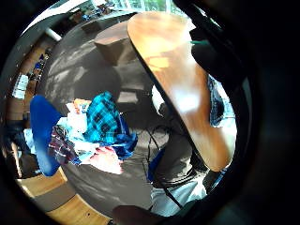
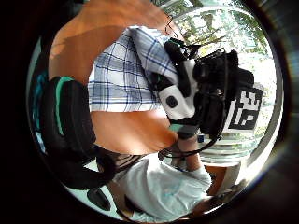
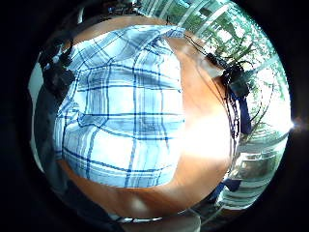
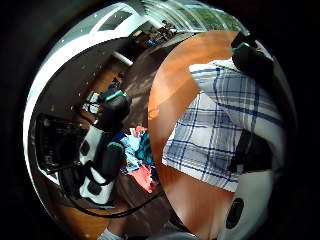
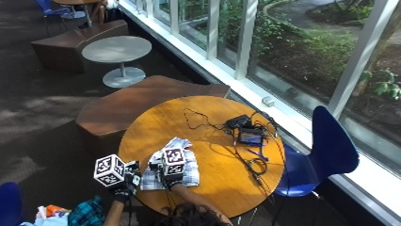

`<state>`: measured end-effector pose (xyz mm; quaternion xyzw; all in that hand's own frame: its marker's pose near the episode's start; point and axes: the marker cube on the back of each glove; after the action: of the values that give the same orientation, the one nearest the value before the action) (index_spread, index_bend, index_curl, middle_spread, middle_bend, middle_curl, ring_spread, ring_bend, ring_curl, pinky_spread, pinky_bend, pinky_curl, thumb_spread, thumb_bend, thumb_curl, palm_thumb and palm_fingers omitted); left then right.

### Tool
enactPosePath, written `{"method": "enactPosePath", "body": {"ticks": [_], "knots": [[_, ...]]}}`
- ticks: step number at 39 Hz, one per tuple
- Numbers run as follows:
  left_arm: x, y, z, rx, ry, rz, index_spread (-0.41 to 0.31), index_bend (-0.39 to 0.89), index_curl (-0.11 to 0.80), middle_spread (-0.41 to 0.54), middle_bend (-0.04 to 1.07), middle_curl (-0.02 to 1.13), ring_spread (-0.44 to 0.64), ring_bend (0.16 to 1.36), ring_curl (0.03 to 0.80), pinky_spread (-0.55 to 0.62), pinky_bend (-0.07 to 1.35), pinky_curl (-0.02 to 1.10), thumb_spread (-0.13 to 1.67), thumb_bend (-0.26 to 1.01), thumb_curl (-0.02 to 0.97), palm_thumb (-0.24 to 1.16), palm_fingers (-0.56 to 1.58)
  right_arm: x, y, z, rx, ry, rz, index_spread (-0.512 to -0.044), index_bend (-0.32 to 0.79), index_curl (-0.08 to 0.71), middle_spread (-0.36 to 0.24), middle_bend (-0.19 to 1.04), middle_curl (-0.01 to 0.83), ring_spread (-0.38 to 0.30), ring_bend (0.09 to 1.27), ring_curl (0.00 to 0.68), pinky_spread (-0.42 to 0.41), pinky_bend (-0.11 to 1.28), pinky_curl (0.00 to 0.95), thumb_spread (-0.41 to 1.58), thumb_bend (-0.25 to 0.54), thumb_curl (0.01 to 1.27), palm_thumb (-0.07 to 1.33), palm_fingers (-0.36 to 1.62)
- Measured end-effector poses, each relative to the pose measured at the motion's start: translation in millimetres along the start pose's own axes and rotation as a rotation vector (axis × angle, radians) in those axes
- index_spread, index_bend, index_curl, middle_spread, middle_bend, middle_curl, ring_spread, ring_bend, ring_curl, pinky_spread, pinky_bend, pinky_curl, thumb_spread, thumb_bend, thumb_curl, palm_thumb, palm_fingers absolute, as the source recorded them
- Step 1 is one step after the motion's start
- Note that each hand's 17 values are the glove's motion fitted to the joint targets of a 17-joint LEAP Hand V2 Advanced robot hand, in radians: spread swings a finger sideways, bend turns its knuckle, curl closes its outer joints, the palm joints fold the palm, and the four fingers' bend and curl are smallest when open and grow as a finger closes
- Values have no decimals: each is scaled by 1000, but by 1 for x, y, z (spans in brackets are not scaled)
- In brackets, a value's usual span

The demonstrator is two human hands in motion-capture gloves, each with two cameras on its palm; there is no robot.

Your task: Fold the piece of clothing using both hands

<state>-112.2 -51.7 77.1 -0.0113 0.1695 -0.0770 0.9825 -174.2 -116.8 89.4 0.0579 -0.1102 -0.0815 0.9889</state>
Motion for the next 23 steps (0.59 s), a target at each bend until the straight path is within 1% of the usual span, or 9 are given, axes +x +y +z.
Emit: {"method": "enactPosePath", "body": {"ticks": [3, 6, 7, 8, 9, 11, 12, 17, 23], "knots": [[-3, 1, 1, 8, 22, -9, -78, 129, 323, 9, 223, 392, 160, 593, 312, 184, 607, 364, 1560, 124, 225, 299, 379, -13, 20, -8, -103, -25, -65, -314, 95, 243, -165, 153, 343, -259, 566, 365, -224, 623, 361, 727, -8, 652, 1114, 827], [-1, 1, 1, 15, 42, -2, -78, 131, 320, 5, 217, 394, 154, 590, 311, 174, 599, 363, 1561, 129, 229, 310, 388, -11, 33, -20, -162, -200, -157, -318, 83, 236, -170, 134, 335, -251, 560, 367, -215, 651, 372, 813, -23, 640, 1068, 790], [0, 2, 0, 19, 45, 5, -78, 131, 320, 4, 217, 395, 152, 590, 312, 168, 596, 362, 1561, 130, 230, 313, 392, -6, 35, -22, -166, -290, -186, -318, 109, 243, -163, 135, 333, -236, 532, 360, -185, 619, 363, 860, -62, 617, 996, 705], [3, 2, -1, 22, 46, 14, -78, 130, 318, 3, 215, 395, 150, 588, 311, 165, 594, 362, 1561, 131, 231, 315, 393, 1, 36, -23, -163, -386, -211, -318, 117, 251, -163, 141, 336, -233, 538, 371, -179, 620, 373, 882, -56, 610, 980, 696], [6, 3, -2, 22, 44, 24, -78, 129, 317, 2, 215, 397, 149, 587, 311, 163, 592, 361, 1561, 132, 232, 317, 395, 11, 36, -23, -155, -475, -232, -317, 148, 261, -150, 167, 341, -205, 494, 360, -141, 560, 357, 931, -91, 582, 896, 600], [13, 6, -5, 12, 28, 51, -78, 127, 315, 1, 215, 399, 146, 583, 311, 158, 588, 360, 1561, 133, 234, 321, 399, 38, 39, -27, -134, -580, -245, -313, 162, 275, -140, 180, 347, -183, 479, 365, -110, 536, 362, 990, -73, 558, 846, 571], [18, 7, -7, 4, 9, 65, -78, 127, 314, 0, 214, 400, 145, 582, 311, 156, 587, 360, 1560, 133, 235, 320, 400, 55, 44, -32, -126, -578, -226, -311, 167, 278, -137, 185, 348, -168, 460, 357, -90, 522, 356, 1023, -63, 548, 824, 570], [46, 17, -17, 10, -137, 136, -78, 131, 312, -2, 202, 402, 148, 573, 309, 153, 582, 359, 1555, 125, 235, 310, 401, 143, 71, -66, -80, -251, -21, -311, 183, 294, -118, 204, 358, -125, 399, 326, -14, 440, 321, 1151, -38, 511, 735, 605], [82, 19, -21, 42, -307, 180, -84, 131, 308, -3, 193, 402, 152, 565, 308, 156, 577, 357, 1546, 115, 235, 297, 407, 180, 88, -95, -52, 44, 134, -329, 180, 322, -110, 212, 370, -75, 303, 306, 72, 378, 309, 1234, -35, 469, 625, 582]]}}
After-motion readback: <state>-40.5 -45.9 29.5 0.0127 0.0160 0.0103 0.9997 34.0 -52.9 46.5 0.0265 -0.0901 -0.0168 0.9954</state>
